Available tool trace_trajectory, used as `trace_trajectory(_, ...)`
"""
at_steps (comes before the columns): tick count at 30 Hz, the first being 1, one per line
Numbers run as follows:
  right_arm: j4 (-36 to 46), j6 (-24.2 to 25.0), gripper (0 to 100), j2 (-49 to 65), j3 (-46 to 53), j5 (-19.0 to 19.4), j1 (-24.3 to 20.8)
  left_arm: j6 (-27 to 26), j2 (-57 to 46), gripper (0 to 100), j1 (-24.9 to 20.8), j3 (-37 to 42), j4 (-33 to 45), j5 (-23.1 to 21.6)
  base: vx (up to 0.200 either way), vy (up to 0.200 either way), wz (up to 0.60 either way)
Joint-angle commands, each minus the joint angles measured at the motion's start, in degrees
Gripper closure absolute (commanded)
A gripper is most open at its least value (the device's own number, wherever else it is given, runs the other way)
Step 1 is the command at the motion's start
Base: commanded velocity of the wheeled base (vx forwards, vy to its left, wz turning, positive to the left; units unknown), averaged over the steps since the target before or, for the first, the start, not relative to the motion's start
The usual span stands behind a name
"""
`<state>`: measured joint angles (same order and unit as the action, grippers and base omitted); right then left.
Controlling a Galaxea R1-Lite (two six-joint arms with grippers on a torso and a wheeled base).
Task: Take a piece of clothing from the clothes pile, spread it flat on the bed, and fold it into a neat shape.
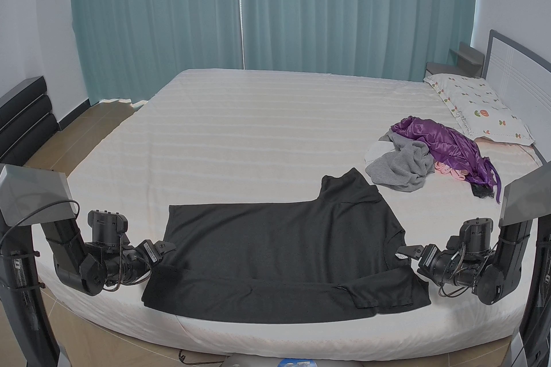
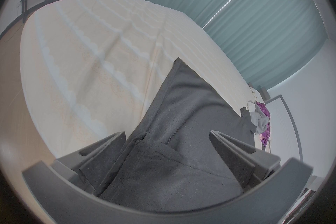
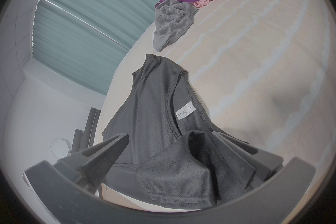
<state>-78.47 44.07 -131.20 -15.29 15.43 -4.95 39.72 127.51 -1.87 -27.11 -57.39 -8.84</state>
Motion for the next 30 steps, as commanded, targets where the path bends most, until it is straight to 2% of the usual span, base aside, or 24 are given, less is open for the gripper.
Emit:
trace_trajectory(1, -0.02, 0.05, 0, -0.29, -0.01, 0.04, -0.06, -0.43, 0.46, 0, -0.68, -0.57, 0.18, -0.13, 0.000, 0.000, 0.00)
trace_trajectory(9, -0.10, -0.04, 0, -0.64, -0.09, -0.05, -0.15, -0.69, 1.95, 0, -0.86, -1.10, 0.09, 0.40, 0.000, 0.000, 0.00)
trace_trajectory(10, -0.10, -0.04, 0, -0.73, -0.18, -0.05, -0.15, -0.69, 2.04, 100, -0.86, -1.10, 0.18, 0.40, 0.000, 0.000, 0.00)
trace_trajectory(15, -0.19, -0.04, 0, -0.73, -0.09, -0.14, -0.15, -1.22, 2.13, 100, -0.86, -0.93, 0.35, 0.75, 0.000, 0.000, 0.00)
trace_trajectory(24, -0.98, -0.39, 0, -0.64, -1.06, -0.14, -0.76, -0.52, 1.69, 100, -0.07, 0.48, 0.00, 5.50, 0.000, 0.000, 0.00)
trace_trajectory(30, -4.59, -5.05, 0, -4.07, -1.50, 0.21, -0.85, -0.52, 1.60, 100, 0.28, 0.66, 0.00, 5.50, 0.000, 0.000, 0.00)
